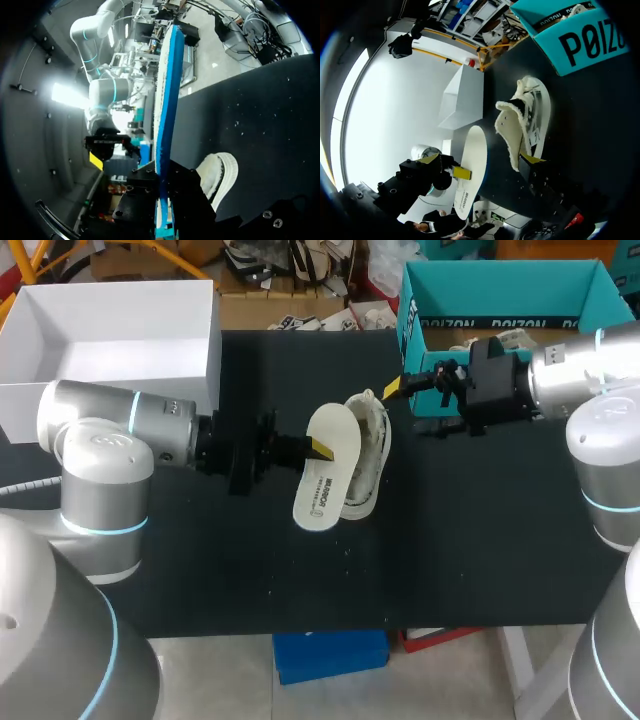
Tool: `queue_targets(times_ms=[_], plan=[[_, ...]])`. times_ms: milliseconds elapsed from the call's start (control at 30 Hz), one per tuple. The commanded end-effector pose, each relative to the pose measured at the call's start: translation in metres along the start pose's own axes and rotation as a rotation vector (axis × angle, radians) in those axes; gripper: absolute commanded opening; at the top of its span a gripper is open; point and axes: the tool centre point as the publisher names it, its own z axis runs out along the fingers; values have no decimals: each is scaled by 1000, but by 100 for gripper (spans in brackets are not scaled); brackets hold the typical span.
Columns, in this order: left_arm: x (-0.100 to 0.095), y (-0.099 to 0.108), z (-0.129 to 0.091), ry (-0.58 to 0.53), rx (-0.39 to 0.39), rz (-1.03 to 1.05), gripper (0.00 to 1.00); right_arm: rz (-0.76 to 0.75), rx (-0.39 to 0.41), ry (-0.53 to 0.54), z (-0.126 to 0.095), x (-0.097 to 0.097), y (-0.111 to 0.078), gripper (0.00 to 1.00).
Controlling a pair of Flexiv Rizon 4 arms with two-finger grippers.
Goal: Take the shoe out of the shoebox, open the shoe tongue, remove and reinsert the insole, then place the shoe into the shoebox
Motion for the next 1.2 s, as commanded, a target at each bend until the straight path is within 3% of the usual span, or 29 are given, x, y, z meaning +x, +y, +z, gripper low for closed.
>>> queue_targets(times_ms=[33,300,733,900,1200], plan=[[4,-20,-21,94,4,-27,0,12,-75,-65,-31,2,-20,100],[15,-44,-31,121,43,-62,0,28,-145,-118,-56,0,-41,100],[38,-86,-27,203,153,-81,0,37,-205,-174,-87,4,-72,100],[38,-84,-21,214,189,-126,0,37,-205,-174,-87,4,-72,100],[47,-62,-4,347,200,-135,0,37,-205,-174,-87,4,-72,100]])
